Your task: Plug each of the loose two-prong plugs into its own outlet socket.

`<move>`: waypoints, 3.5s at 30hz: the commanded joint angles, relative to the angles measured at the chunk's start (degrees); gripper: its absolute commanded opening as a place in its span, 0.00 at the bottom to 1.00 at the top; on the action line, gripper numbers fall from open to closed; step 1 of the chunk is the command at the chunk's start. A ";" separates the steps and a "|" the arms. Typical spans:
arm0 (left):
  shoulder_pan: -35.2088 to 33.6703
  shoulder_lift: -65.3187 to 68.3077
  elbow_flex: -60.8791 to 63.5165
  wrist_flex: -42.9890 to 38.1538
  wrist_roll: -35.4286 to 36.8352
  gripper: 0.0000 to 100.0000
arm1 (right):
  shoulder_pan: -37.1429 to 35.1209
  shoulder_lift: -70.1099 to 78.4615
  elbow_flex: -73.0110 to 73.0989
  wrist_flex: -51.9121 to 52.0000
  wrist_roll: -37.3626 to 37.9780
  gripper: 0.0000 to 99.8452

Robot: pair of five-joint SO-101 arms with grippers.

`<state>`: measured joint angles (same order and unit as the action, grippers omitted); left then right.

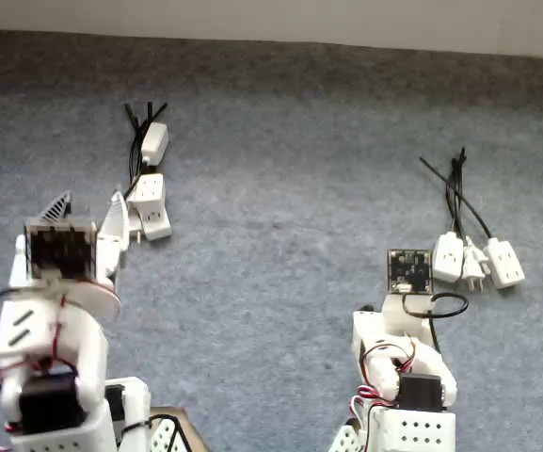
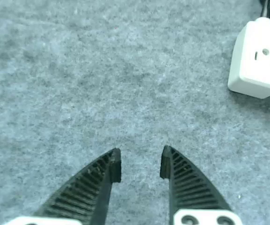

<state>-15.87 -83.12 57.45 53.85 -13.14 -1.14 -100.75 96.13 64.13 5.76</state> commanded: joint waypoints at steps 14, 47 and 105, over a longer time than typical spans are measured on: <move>-4.18 61.85 -59.82 24.53 -4.04 0.20 | 0.75 0.31 7.34 0.66 -0.18 0.15; 5.49 87.78 -52.26 5.80 26.64 0.20 | 9.71 0.31 7.43 0.57 16.70 0.15; 6.73 93.41 -54.73 11.16 32.70 0.19 | 9.98 0.31 7.43 0.66 16.79 0.15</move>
<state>-10.95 9.98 5.32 66.51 19.21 8.26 -100.75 96.13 64.66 21.23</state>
